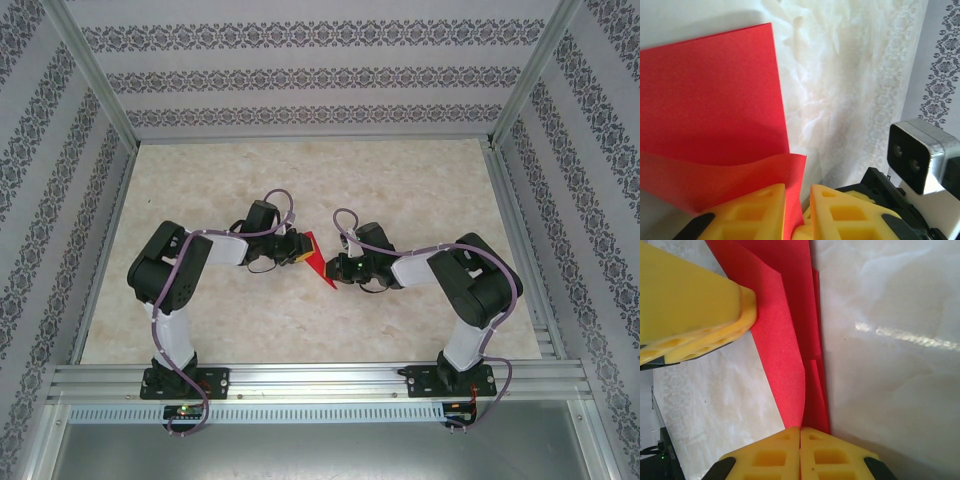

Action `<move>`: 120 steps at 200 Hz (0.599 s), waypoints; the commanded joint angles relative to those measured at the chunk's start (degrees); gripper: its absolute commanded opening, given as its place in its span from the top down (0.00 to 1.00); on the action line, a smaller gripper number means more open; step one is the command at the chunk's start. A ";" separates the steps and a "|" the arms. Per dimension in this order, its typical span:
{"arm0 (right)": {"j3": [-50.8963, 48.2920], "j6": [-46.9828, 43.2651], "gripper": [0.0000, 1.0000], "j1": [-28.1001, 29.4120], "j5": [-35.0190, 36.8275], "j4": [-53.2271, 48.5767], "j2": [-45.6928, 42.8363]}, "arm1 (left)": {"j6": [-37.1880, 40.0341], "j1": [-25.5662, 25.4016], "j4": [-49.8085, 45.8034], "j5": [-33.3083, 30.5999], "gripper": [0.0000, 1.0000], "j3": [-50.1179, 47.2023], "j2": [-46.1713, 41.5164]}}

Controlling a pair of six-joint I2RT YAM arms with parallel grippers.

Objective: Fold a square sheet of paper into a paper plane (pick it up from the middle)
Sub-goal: Fold the wing for the fifth time at the center of the table.

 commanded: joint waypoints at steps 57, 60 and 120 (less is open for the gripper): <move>0.42 -0.07 0.92 -0.37 1.87 -3.09 2.75 | 1.44 -1.39 0.22 0.71 0.78 -0.95 -0.11; 0.43 0.03 0.92 -0.37 1.86 -3.09 2.70 | 1.44 -1.42 0.04 0.65 0.78 -0.78 0.15; 0.69 0.37 0.89 -0.37 1.53 -4.11 0.50 | 3.55 -1.63 -6.07 -2.36 0.81 1.49 1.99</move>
